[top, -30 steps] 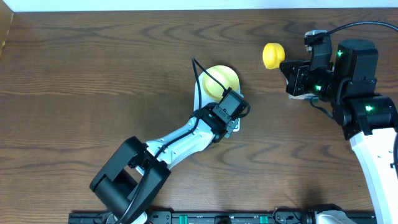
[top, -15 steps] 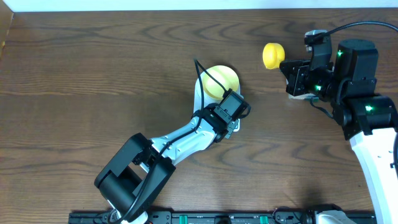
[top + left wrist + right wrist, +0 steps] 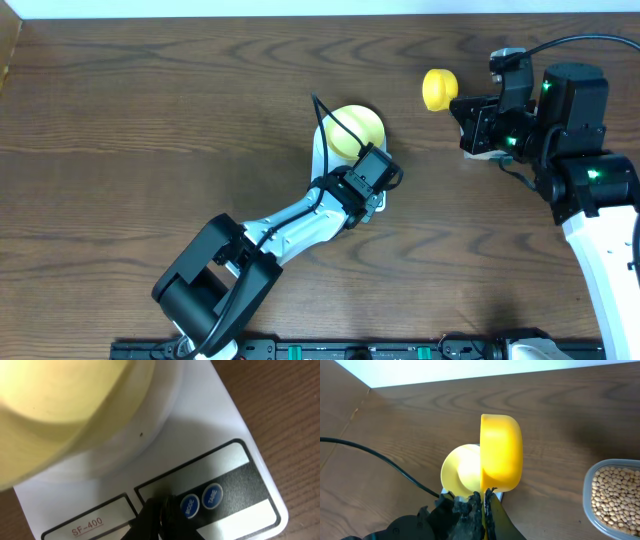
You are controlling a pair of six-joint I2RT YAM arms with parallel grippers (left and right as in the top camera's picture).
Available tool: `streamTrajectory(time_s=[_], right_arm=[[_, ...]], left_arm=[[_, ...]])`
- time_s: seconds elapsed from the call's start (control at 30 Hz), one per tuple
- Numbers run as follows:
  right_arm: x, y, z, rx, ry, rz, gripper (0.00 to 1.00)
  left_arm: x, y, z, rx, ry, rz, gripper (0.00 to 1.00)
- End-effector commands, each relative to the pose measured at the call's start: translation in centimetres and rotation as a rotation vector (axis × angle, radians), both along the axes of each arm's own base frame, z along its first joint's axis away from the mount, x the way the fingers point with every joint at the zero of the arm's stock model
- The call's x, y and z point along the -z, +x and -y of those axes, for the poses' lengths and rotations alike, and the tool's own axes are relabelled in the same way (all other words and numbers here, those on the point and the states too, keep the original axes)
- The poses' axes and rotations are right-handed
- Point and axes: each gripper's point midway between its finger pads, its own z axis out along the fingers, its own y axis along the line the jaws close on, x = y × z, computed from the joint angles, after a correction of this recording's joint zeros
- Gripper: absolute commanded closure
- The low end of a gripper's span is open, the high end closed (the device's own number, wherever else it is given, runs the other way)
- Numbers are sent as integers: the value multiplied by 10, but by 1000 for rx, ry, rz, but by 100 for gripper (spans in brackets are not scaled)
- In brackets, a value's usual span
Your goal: Scoop item into bowl and weigh 50g on scale
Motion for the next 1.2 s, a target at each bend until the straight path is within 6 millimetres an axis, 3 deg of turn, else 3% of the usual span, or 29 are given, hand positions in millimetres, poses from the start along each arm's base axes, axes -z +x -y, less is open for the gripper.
streamTrajectory(time_s=[0.0,0.43,0.7,0.93,1.03,1.17], right_arm=[[-10,2,2,-4,-12,33,99],[-10,2,2,-4,-12,34,99],[-10,2,2,-3,-12,33,99],[-7,0,2,-4,-13,19,99],[-5,-2,2,-3,-15,6,99],[1,-6,3,-3,-18,-25,99]], left_arm=[[8,-1,-4,-1,19,-11,92],[-35,1,-2,-1,-42,52,92],[-52,-26,-13,29,-47,-30,93],[-116,-33,1,46,-247,37,92],[-136,-26,-10,9,-236,120,93],[-147,-18,-23,-34,-194,193,92]])
